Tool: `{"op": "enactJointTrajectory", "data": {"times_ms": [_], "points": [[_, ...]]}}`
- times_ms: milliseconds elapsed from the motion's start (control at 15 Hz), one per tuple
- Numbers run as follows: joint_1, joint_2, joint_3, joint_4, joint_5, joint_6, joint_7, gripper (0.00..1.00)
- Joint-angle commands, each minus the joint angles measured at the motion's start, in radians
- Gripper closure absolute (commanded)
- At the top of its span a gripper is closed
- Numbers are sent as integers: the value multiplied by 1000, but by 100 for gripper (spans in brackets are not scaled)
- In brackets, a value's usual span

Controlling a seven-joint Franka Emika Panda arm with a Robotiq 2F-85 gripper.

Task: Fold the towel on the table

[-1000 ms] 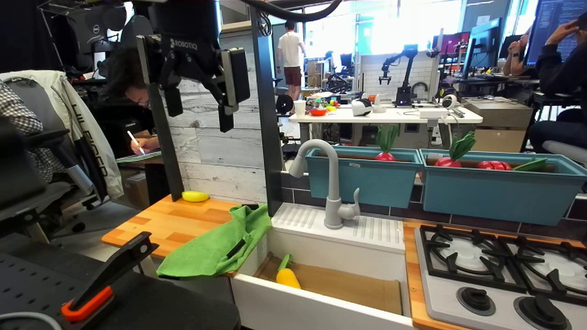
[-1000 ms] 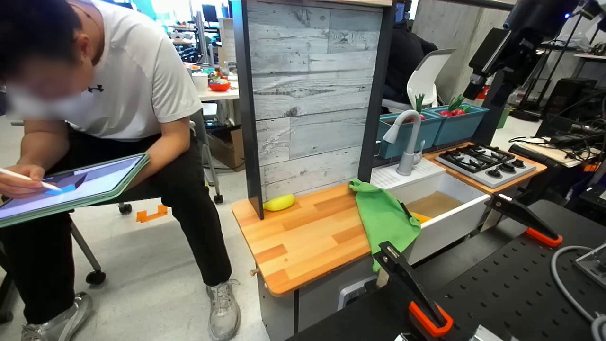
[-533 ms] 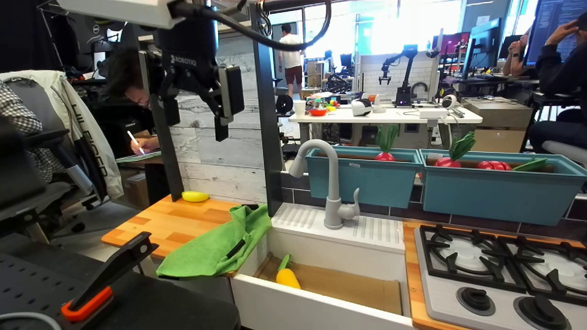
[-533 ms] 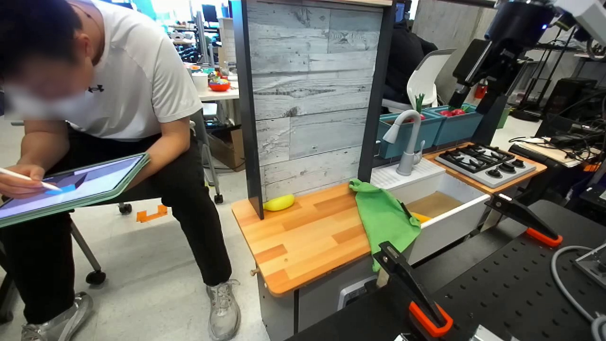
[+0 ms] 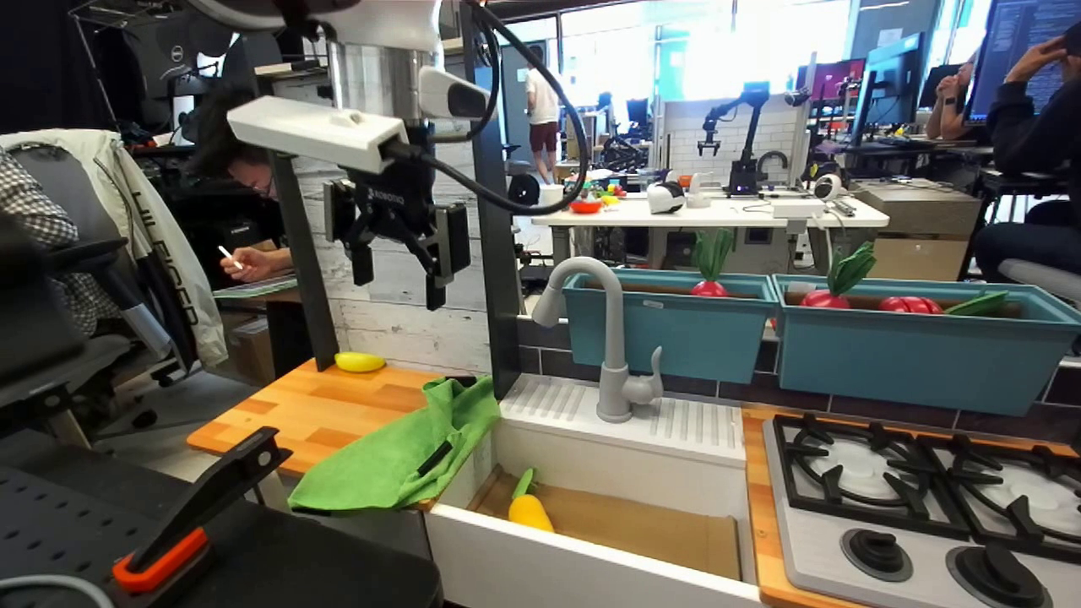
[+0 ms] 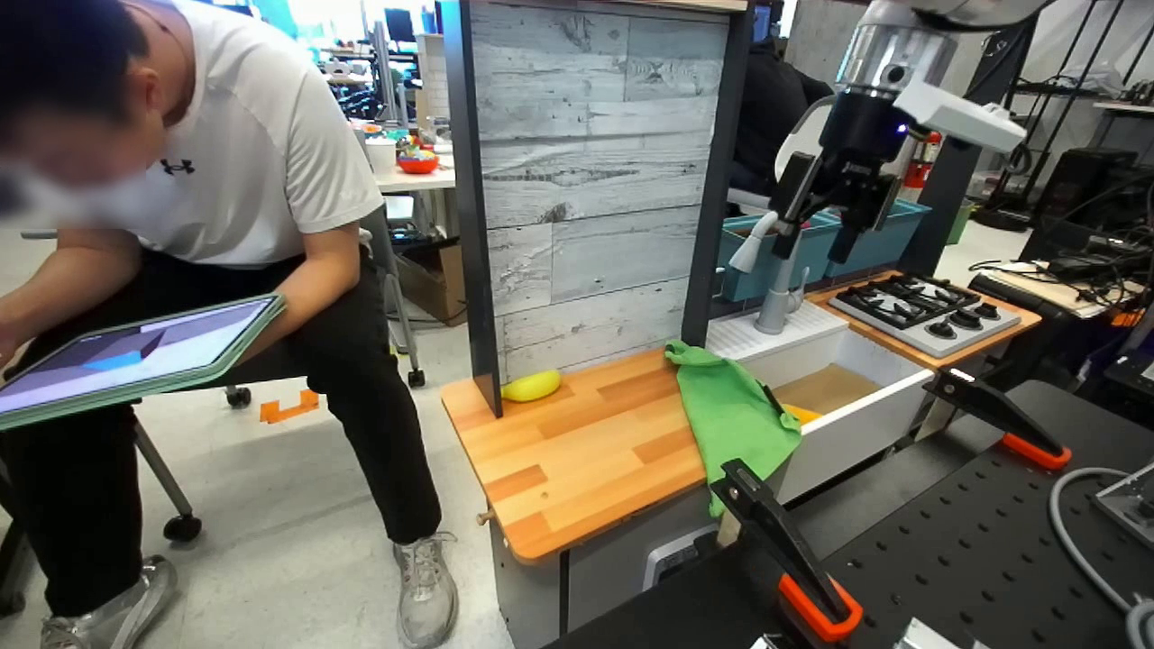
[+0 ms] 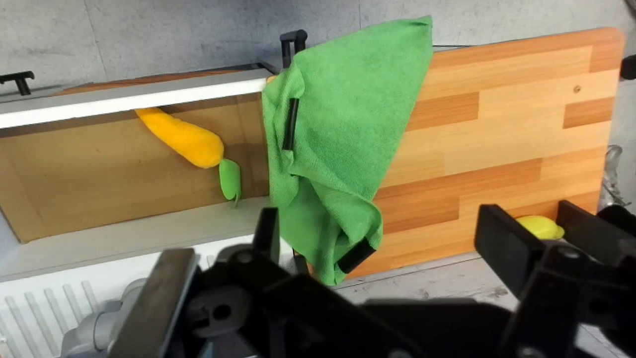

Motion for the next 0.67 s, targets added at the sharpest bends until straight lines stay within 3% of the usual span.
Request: {"op": "enactJointTrajectory", "data": {"times_ms": [0,267,600], "points": [[-26,141,50,97,-77,85,94,0],[-13,278,60,167,-173,215,205,0],[-7,417,76,264,-239,286,298,0]]}}
